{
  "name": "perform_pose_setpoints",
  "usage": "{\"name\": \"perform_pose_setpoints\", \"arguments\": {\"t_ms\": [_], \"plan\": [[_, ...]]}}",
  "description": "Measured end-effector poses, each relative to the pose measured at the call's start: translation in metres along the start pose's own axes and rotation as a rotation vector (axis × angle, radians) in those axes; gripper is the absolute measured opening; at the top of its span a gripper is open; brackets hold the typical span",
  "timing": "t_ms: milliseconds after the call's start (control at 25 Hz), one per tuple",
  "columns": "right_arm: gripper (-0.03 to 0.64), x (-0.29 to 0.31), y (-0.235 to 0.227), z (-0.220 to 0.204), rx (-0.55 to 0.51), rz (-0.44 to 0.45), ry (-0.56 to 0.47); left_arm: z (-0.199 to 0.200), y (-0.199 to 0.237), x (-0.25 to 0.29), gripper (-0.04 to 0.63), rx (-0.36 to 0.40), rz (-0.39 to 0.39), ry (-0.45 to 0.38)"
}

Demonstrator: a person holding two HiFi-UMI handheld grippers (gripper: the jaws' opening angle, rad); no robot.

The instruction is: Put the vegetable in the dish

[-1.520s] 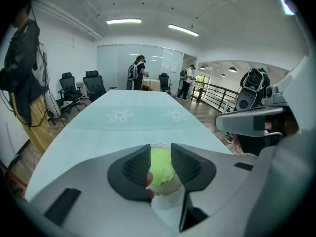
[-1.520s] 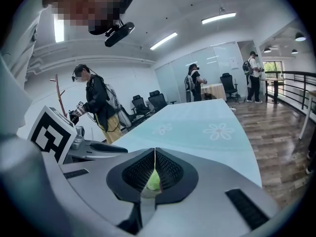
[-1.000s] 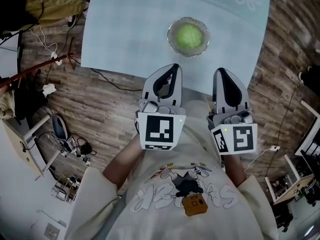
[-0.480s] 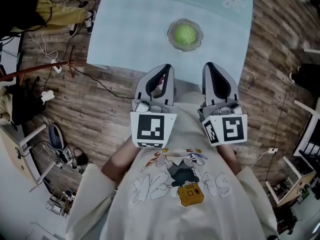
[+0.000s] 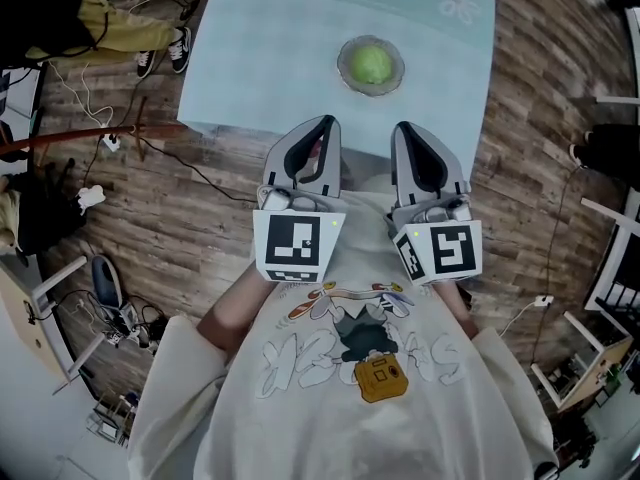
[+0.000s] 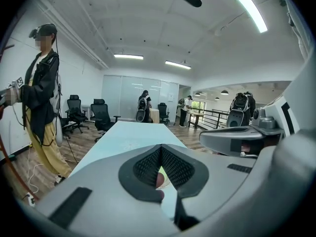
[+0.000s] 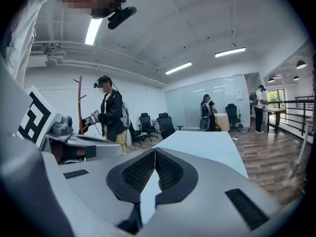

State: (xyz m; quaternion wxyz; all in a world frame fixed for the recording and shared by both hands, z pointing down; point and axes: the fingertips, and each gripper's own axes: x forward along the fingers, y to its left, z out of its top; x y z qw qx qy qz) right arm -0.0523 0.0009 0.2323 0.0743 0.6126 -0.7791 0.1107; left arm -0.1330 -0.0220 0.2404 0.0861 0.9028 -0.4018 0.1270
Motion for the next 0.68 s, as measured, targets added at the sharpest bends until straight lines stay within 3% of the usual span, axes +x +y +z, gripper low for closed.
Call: {"name": "perform_pose_setpoints", "arguments": {"t_ms": [680], "plan": [[0.023, 0.005, -0.008, 0.008, -0.025, -0.026, -0.007, 0.006, 0.008, 0.006, 0.006, 0.009, -0.003, -0.038]]}}
